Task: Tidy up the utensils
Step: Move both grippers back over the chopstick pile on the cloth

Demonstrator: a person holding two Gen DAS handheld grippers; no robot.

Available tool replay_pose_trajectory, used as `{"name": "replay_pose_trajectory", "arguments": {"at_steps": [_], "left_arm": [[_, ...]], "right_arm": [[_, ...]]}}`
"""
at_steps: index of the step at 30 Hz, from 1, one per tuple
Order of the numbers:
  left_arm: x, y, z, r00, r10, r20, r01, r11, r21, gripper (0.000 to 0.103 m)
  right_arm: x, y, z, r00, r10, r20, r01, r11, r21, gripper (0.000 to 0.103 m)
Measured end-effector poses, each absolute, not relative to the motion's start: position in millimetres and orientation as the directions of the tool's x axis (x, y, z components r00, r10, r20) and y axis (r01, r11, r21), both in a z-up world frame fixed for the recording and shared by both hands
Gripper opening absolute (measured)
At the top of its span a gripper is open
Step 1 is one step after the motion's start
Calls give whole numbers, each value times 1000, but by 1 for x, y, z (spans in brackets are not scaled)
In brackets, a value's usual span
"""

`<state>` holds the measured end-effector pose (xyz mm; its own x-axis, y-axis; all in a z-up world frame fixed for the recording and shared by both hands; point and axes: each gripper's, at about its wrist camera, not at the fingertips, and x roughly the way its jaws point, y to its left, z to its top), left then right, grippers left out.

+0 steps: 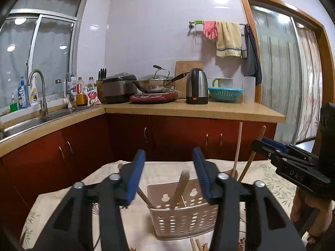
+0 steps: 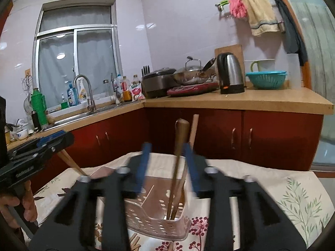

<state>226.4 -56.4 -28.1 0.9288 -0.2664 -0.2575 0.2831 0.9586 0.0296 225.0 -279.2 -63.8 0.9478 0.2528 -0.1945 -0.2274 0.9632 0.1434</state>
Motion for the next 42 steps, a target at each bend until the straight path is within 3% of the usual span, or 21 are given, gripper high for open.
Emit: {"name": "replay_pose_trajectory", "arguments": {"at_steps": [6,15,29,42], "left_arm": [[202,-51,-27,930,-262,-259,280,959,34,60],[155,-38,-44,934,-215,-286,241,969,56,61],[92,-18,-122,874,-164,-457,206,978,43,61],[66,-10,-182,820,-152,-551,205,978,34,61]], "right_arm": [[199,-281,-59,954,215,-207,-197,975,108,48],[142,-287,-71,955,183,-232,-167,982,86,50],[70,-284,-155,903,183,-388,-164,983,81,50],[36,-265,-211,841,231,-489,-225,972,73,40]]}}
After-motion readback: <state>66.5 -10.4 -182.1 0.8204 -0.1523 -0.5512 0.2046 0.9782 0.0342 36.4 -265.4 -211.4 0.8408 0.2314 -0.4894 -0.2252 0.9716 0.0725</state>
